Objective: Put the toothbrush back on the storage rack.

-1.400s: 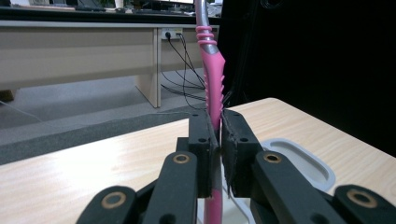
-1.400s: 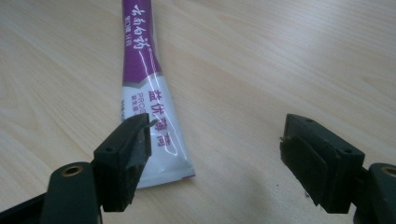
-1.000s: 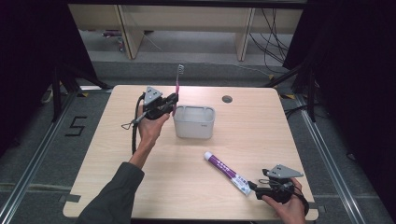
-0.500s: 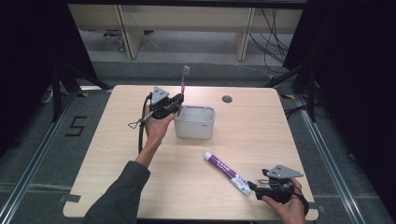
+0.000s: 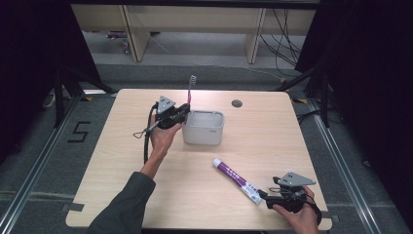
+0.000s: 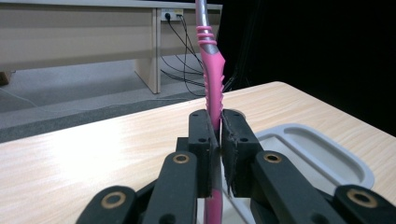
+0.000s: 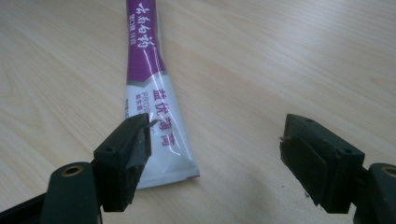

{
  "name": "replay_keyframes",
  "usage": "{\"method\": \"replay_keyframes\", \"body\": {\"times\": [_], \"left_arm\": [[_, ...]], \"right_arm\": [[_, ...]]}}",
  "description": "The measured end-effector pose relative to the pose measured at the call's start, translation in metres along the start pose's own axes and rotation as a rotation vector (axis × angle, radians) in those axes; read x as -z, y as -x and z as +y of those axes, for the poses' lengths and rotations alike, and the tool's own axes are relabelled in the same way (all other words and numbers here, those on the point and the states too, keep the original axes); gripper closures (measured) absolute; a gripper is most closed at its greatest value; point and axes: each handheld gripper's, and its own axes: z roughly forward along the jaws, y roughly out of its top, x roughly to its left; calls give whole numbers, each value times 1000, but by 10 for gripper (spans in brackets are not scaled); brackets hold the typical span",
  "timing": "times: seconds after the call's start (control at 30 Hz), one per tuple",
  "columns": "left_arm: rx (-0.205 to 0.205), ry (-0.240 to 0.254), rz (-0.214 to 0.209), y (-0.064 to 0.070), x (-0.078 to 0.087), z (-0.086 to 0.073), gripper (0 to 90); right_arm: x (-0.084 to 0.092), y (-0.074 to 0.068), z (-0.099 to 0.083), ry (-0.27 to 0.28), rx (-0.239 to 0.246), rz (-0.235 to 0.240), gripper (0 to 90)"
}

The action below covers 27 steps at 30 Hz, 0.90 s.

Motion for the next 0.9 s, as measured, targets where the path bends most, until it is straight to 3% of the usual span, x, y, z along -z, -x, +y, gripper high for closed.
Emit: {"method": "replay_keyframes", "body": {"times": [0.23,0.27,0.3,0.47,0.5,0.57,0.9], "left_arm": [[-17,-40,5,3,-3,-9,823],[-19,-45,5,3,-3,-10,823],[-27,-59,3,3,-3,-12,823],[-42,-67,9,3,-4,-15,823],[-50,-76,13,3,-4,-16,823],[-53,-84,14,2,-4,-16,822],[-53,-111,18,5,-5,-18,822]], "right_arm": [[0,0,0,0,2,0,254],[0,-2,0,-6,-17,1,255],[0,-1,0,-1,2,0,254],[0,0,0,-2,2,-1,255],[0,-2,0,-7,-17,-1,254],[0,0,0,2,2,-2,254],[0,0,0,4,10,-4,255]]}}
